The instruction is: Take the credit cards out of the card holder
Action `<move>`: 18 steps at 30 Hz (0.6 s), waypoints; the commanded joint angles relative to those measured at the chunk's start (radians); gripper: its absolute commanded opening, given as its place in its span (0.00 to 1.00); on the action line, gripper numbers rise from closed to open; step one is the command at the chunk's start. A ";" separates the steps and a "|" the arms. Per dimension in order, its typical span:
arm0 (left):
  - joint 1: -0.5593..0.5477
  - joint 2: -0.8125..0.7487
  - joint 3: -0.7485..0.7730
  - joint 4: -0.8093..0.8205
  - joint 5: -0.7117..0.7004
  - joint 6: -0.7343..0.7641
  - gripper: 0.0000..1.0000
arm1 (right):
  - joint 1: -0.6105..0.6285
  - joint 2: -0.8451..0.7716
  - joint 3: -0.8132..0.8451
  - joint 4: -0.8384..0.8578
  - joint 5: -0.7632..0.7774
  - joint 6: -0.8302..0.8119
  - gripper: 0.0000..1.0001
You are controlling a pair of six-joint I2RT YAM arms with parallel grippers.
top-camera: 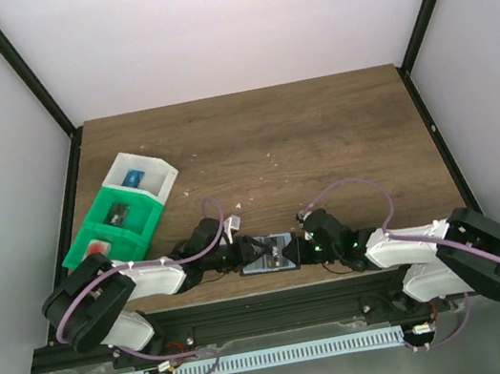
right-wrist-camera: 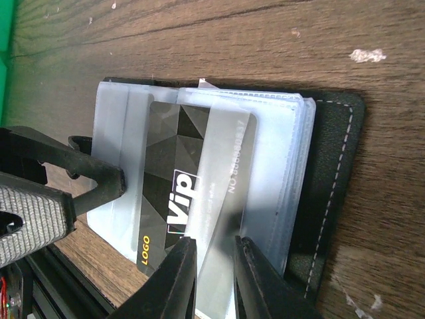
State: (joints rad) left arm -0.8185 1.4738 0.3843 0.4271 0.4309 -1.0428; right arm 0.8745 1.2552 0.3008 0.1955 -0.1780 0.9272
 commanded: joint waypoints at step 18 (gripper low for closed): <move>-0.014 0.092 -0.016 0.160 0.018 -0.011 0.30 | 0.008 0.008 -0.024 0.040 0.003 0.017 0.18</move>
State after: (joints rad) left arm -0.8192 1.5471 0.3721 0.5327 0.4465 -1.0534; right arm 0.8745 1.2644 0.2916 0.2260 -0.1787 0.9367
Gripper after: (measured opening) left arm 0.334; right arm 0.175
